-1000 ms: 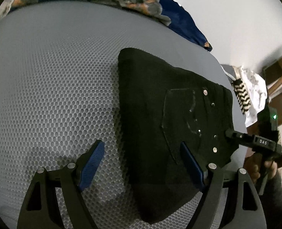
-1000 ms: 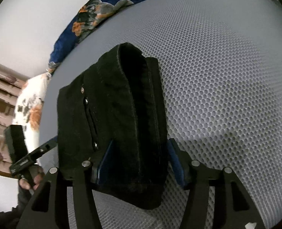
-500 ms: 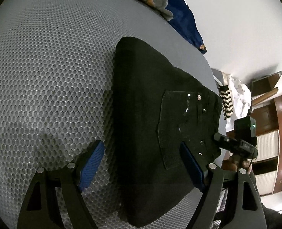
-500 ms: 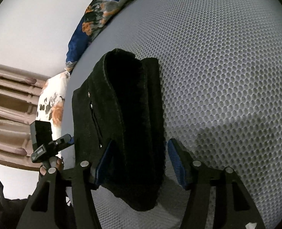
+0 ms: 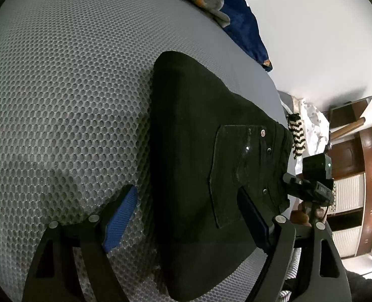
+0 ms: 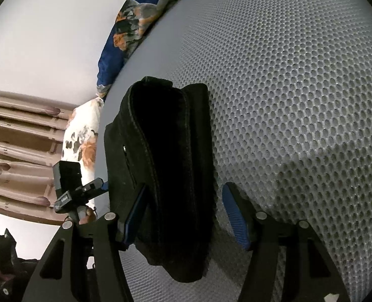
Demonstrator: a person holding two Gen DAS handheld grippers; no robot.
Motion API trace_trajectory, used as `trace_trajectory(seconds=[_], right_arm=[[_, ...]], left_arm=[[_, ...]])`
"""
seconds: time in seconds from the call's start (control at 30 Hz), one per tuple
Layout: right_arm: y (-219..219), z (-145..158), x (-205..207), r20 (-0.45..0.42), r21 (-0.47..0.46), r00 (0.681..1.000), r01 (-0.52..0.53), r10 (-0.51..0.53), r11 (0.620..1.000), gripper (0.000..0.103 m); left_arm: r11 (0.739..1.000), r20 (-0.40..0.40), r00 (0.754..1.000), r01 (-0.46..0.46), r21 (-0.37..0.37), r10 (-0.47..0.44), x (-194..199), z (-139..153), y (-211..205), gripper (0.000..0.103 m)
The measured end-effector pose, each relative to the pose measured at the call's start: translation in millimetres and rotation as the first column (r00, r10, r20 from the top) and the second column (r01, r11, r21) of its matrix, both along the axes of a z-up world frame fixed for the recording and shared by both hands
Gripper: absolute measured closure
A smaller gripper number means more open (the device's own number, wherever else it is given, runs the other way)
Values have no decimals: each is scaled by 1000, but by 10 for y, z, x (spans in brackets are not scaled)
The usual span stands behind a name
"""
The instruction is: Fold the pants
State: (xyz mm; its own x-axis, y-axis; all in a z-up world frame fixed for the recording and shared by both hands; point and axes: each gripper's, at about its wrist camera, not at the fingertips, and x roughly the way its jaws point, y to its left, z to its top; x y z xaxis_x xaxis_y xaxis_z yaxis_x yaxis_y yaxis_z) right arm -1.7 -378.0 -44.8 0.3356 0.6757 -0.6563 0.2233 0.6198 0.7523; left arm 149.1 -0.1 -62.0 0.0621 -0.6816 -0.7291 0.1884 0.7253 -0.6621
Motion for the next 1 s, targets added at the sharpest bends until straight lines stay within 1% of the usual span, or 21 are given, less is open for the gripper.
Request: trace_trajectory(seconds=[0.03,0.2,0.27,0.4,0.47,0.7,0.8,0.93,1.0], right_arm=[[3,-4,3,3,9,1000,0,0,1000,42],[40,-69,64,10,89,1000,-22,22,996,42],[60,-65,92,10,97,999,-34,33,995,42],[122,-75,161,10,113,998,-68,67,991,44],[158,-86,206,5,123,997,-83,83,989,46],[272,-130,324,14,160,993,-118,117,980,48],[348,-131,365,22,151,992,-124,122,981,50],[409,-164,379,24,134,993,-119,117,984,61],[390,-183,368,29,148,994,-105,101,983,64]], left_arm=[[1000,2,1000,5,-2,-5,6,-2,-11,19],[998,42,997,62,11,-62,-38,27,-110,14],[998,49,996,70,9,-70,-67,26,-134,14],[995,14,997,78,-59,-78,-58,-28,-201,14],[993,0,997,82,-86,-82,-35,-48,-229,14],[987,-4,996,83,-134,-85,-25,-64,-210,14],[987,-3,997,77,-139,-78,-46,-63,-212,14],[989,13,997,72,-127,-71,-111,-34,-270,14],[990,15,998,67,-121,-66,-138,-20,-308,14]])
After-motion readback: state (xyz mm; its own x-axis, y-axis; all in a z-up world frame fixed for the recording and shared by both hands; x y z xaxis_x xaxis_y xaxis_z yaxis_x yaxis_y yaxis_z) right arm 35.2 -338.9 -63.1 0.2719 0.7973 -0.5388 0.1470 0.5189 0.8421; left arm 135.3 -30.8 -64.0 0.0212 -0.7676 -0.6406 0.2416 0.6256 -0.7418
